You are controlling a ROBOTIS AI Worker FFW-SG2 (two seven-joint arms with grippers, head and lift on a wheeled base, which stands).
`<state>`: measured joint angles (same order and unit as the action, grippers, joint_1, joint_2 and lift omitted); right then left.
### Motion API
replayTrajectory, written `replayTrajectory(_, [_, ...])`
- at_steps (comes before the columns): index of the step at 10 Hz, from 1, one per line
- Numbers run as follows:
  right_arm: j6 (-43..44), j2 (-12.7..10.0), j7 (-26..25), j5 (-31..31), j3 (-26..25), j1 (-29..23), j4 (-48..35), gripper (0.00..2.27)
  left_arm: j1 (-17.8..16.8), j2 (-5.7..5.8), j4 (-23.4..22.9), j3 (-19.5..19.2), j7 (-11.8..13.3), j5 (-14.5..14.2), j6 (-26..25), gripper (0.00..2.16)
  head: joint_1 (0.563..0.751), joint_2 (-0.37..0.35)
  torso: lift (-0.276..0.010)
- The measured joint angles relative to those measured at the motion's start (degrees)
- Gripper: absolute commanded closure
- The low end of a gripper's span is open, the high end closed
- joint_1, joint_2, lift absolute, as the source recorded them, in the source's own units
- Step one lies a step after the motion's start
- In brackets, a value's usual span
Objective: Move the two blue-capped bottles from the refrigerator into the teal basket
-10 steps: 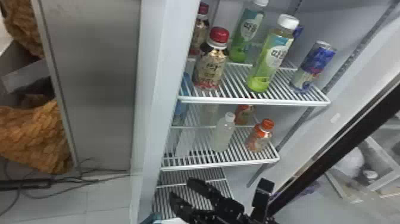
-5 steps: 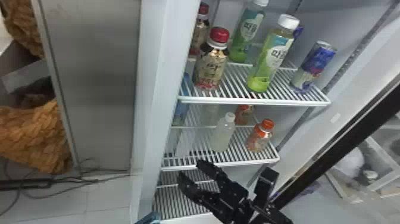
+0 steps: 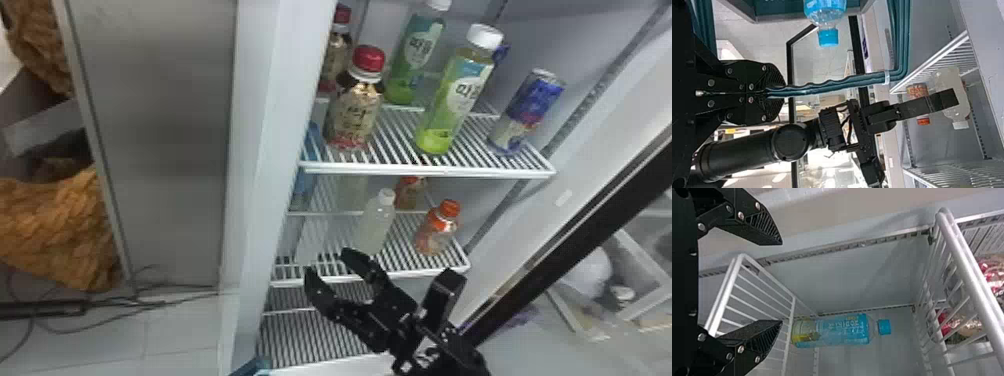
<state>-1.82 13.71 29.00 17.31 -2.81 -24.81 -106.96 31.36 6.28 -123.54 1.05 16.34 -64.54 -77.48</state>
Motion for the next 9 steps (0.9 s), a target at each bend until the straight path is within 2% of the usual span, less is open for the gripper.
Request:
replayTrajectory(5, [7.24,0.11,-3.20,-0.84,3.04,6.70,9.02,0.17,0.03,-0.21,0.70,-0.16,0.00,0.10,0.03,1.16,0.695,-0.350,-0.167])
replayTrajectory(9, [13.43,-1.85,-6.55,-3.90,3.31,11.82,13.58,0.14,0.14,-0.18,0.70,-0.23,0.00,0.02,0.01,1.16,0.695,-0.350,-0.167])
